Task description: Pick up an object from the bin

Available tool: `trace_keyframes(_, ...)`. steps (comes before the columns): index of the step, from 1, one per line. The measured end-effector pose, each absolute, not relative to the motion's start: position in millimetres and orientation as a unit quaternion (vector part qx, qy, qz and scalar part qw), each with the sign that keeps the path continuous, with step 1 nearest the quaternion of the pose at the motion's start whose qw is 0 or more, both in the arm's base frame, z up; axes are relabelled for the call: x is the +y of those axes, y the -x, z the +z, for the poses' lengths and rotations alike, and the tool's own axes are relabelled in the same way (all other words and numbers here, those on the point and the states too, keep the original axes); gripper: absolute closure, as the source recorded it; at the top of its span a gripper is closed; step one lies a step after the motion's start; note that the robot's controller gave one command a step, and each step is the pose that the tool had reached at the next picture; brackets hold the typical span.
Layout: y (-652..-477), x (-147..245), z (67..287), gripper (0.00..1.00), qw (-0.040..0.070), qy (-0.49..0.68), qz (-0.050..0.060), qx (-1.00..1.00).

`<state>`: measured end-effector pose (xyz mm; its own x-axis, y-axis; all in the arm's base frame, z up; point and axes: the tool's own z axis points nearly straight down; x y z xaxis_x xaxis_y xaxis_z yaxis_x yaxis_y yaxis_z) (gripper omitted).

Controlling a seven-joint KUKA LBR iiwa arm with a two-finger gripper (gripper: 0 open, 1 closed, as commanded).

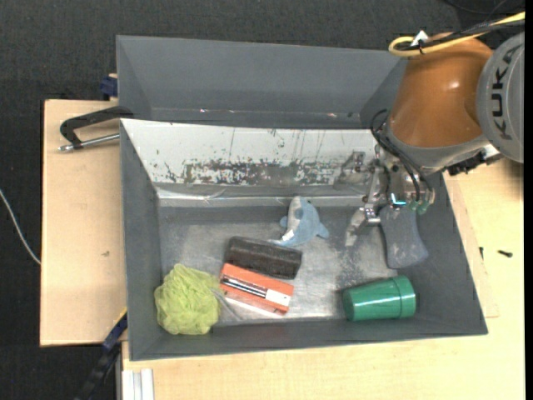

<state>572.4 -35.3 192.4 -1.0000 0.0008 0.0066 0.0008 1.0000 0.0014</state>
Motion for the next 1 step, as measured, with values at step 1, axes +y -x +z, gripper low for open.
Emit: trace_keyframes(1,-574.0,-35.2,197.2,0.0,-0.001,0.0,0.0,-1.0)
